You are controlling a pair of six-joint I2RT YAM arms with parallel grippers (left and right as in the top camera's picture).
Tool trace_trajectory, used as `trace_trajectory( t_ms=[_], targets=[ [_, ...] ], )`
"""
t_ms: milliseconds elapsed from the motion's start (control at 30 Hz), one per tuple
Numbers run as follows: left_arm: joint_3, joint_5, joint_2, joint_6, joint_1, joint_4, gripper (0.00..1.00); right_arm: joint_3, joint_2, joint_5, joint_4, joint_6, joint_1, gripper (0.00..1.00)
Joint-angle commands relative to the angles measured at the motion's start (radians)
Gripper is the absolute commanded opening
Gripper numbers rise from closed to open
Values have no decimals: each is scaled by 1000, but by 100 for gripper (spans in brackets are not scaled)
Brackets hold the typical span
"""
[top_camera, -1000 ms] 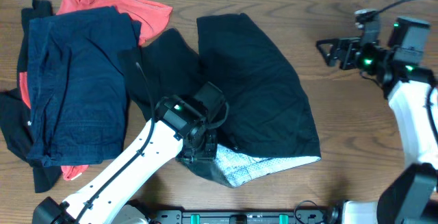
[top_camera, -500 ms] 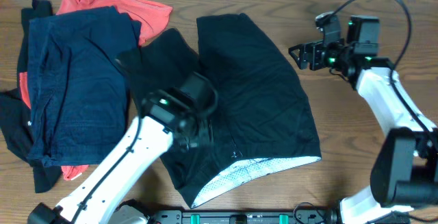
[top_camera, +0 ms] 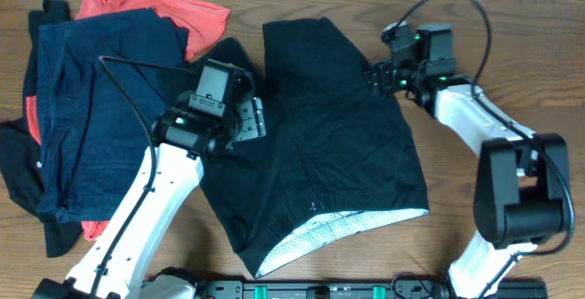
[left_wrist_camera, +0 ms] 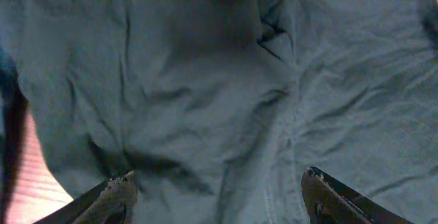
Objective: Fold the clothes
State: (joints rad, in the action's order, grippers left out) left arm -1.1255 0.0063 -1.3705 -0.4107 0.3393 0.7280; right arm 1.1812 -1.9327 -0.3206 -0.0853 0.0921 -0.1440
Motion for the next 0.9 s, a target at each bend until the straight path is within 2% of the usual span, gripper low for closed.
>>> trace_trajectory(
  t_ms=[0, 333, 400, 433, 500, 533, 567, 867],
  targets=[
    [-19, -27, -6, 70, -9, -7, 78, 16, -53, 29, 4, 14, -21, 78],
    [-19, -27, -6, 82, -9, -8, 78, 16, -116, 89, 17, 6, -19, 80],
    [-19, -26, -6, 85, -9, -8, 78, 16, -117, 89, 14, 6, -18, 72],
    [-19, -26, -6, 86, -9, -8, 78, 16, -117, 88, 14, 6, -18, 63],
    [-19, -26, -6, 85, -9, -8, 78, 16, -117, 88, 14, 0, -18, 11],
    [-19, -26, -6, 85, -9, -8, 78, 16, -117, 89, 15, -10, -18, 5],
    [-19, -26, -6, 85, -9, -8, 78, 16, -117, 89, 14, -16, -16, 1],
    [-19, -26, -7, 85, -9, -12, 78, 16, -63, 76, 6, -121, 95, 1]
  ],
)
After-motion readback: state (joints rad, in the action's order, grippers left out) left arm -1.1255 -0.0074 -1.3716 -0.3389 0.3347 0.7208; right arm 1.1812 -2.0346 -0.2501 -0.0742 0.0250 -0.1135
